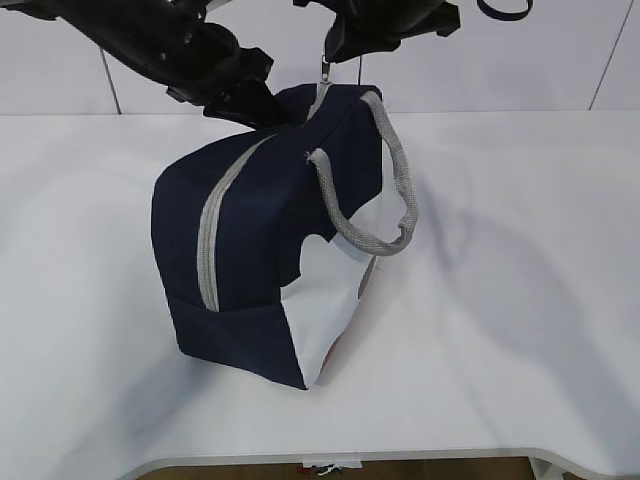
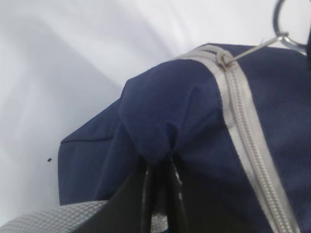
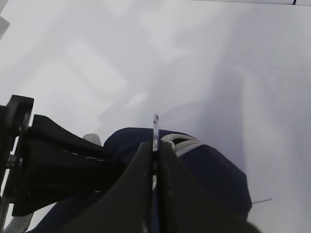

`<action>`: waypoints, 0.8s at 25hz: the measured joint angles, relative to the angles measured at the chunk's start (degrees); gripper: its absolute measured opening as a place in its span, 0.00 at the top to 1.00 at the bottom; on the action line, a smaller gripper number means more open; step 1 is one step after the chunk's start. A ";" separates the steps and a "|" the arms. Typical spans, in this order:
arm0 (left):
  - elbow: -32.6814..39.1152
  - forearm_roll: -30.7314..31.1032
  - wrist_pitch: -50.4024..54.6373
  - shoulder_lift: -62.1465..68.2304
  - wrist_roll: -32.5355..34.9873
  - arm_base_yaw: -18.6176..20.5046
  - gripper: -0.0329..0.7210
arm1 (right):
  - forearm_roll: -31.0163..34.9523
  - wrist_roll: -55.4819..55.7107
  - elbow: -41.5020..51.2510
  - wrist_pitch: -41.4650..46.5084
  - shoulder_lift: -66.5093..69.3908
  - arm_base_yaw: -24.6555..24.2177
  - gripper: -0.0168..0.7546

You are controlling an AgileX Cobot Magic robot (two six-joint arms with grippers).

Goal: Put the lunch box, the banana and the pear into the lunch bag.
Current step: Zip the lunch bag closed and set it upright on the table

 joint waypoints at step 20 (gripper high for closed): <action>0.00 0.14 10.29 -3.41 12.09 2.02 0.94 | 0.50 -1.54 0.00 -2.07 0.00 0.00 0.96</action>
